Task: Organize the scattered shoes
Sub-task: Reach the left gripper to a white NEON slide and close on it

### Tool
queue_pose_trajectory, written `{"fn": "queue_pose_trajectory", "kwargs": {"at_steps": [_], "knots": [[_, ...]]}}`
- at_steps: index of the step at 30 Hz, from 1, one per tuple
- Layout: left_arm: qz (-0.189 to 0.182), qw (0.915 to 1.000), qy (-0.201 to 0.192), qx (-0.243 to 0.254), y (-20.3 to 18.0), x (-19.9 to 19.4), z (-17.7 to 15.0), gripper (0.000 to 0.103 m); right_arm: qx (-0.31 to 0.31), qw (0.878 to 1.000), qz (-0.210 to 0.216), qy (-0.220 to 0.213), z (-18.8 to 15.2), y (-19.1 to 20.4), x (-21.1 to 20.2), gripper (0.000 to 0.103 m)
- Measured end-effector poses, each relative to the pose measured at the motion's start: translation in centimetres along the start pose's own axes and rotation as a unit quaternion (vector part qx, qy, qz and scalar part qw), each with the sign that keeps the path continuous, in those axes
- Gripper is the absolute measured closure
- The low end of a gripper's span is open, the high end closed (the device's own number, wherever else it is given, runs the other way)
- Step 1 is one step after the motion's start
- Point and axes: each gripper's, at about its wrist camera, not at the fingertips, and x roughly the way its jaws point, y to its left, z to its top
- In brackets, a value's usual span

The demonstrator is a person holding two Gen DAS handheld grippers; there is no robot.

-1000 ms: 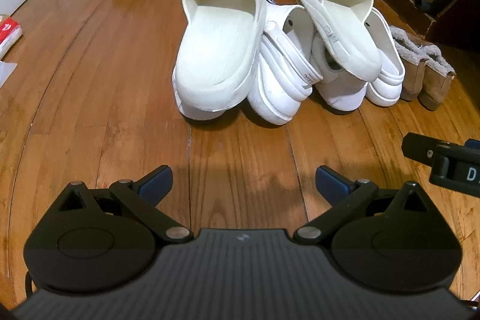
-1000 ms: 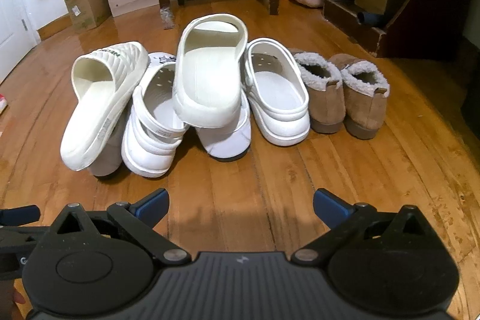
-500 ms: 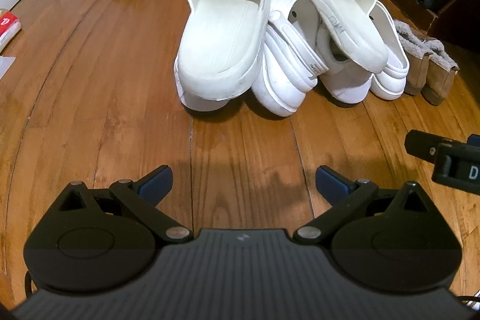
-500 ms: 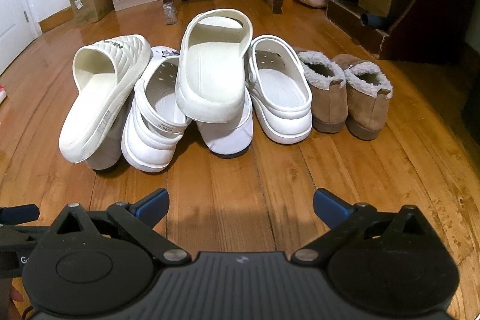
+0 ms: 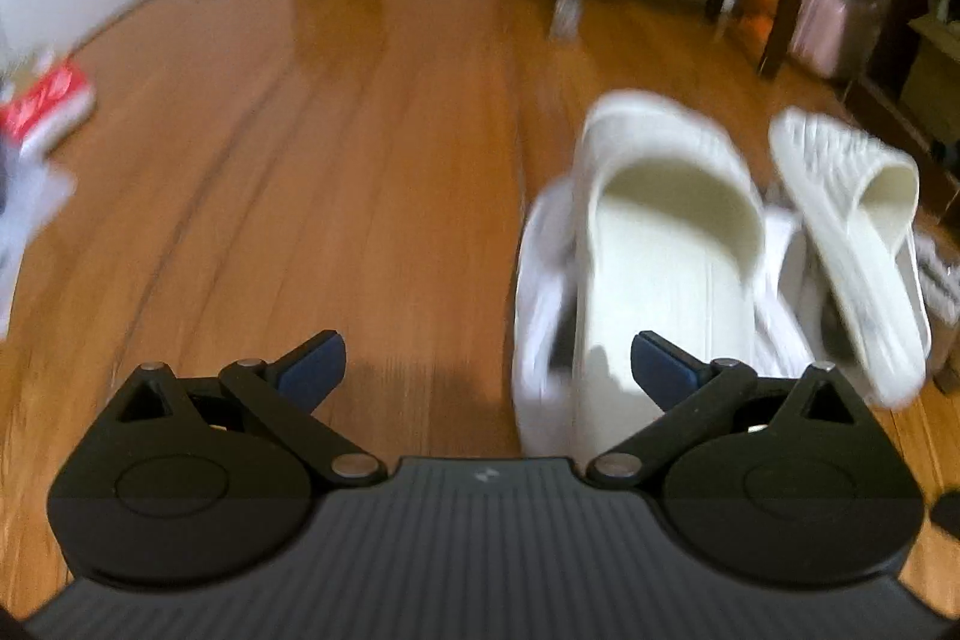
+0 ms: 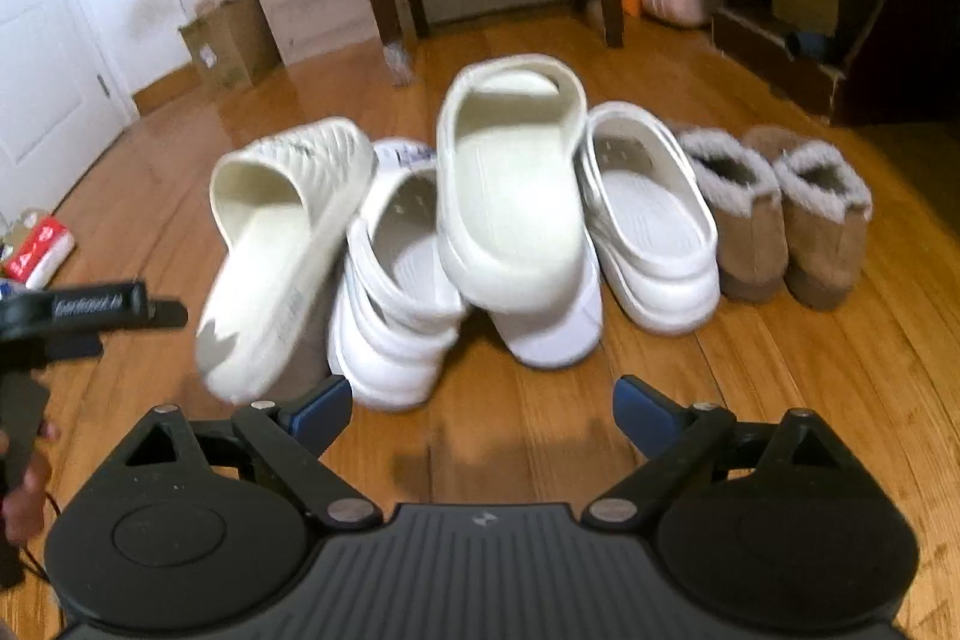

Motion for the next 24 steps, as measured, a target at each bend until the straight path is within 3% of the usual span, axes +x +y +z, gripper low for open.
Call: {"fn": "queue_pose_trajectory", "kwargs": {"at_steps": [4,10,14,16,18,19,22,24], "knots": [[0.02,0.9992,-0.007,0.034,-1.7,2.2,1.0,0.014,0.026,0.999,0.02,-0.009,-1.0,-0.2,-0.1,0.009],[0.054,0.9972,-0.04,0.034,-3.8,4.2,2.1,0.014,0.024,0.999,0.029,-0.005,-1.0,-0.6,-0.1,0.01],[0.06,0.9976,-0.017,0.028,-3.7,6.3,3.5,0.015,0.039,0.999,0.025,-0.001,-1.2,-1.4,0.3,0.01],[0.044,0.9988,-0.015,0.011,-3.1,6.6,4.2,0.032,0.05,0.998,0.024,0.007,-1.4,-1.7,0.8,0.01],[0.036,0.9992,-0.017,0.01,-3.0,6.7,4.4,0.039,0.053,0.998,0.027,0.014,-1.6,-1.9,1.2,0.01],[0.028,0.9994,-0.016,0.011,-3.1,6.8,4.5,0.057,0.054,0.998,0.027,0.015,-1.7,-1.9,1.2,0.01],[-0.005,0.9996,-0.026,0.007,-3.6,6.8,3.9,0.09,0.058,0.998,0.028,0.022,-1.8,-2.0,1.7,0.01],[-0.003,0.9993,-0.037,0.01,-4.2,6.5,3.6,0.092,0.059,0.997,0.027,0.028,-1.9,-2.0,1.9,0.01]]}}
